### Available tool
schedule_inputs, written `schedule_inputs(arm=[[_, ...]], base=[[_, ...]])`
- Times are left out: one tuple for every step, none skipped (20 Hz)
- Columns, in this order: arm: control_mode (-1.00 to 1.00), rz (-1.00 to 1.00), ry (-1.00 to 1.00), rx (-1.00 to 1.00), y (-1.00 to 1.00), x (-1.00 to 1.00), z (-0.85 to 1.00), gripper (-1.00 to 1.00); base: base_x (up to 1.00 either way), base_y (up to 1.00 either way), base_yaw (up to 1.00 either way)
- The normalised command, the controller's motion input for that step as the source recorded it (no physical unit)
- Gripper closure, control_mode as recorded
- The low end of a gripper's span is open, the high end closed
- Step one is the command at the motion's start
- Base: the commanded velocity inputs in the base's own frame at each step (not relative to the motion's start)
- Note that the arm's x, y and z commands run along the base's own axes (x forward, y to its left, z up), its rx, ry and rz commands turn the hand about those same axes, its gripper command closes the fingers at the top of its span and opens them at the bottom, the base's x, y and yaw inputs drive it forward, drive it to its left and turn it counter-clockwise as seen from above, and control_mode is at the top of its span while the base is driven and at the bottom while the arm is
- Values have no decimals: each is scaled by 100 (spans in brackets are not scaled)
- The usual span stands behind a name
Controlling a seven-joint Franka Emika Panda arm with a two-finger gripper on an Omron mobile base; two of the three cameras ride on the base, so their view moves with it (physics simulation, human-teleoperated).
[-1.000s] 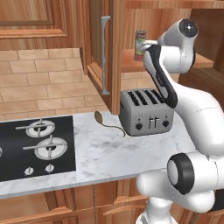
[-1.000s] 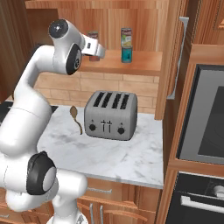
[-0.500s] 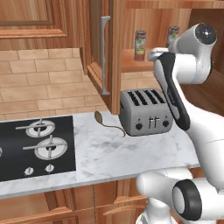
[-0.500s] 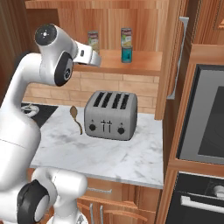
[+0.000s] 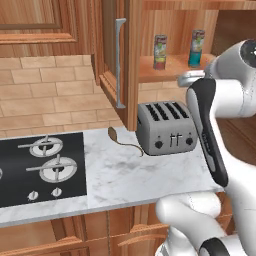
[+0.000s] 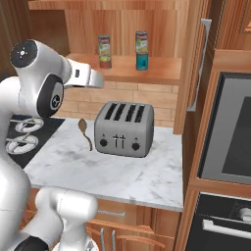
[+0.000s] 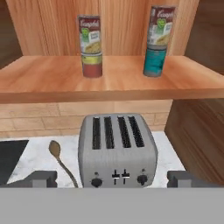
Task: Stack two cans on top of the other two cans in the cabinet.
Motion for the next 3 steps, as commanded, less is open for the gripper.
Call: schedule_inputs(arm=[[-100,0,1,-7,5,-73,-26,-100],[-100,0,0,-7,5,-74,-29,-100],[-100,0,0,-4,6,-69,-35,-100]], base=[[0,0,0],[0,0,0],[0,0,0]])
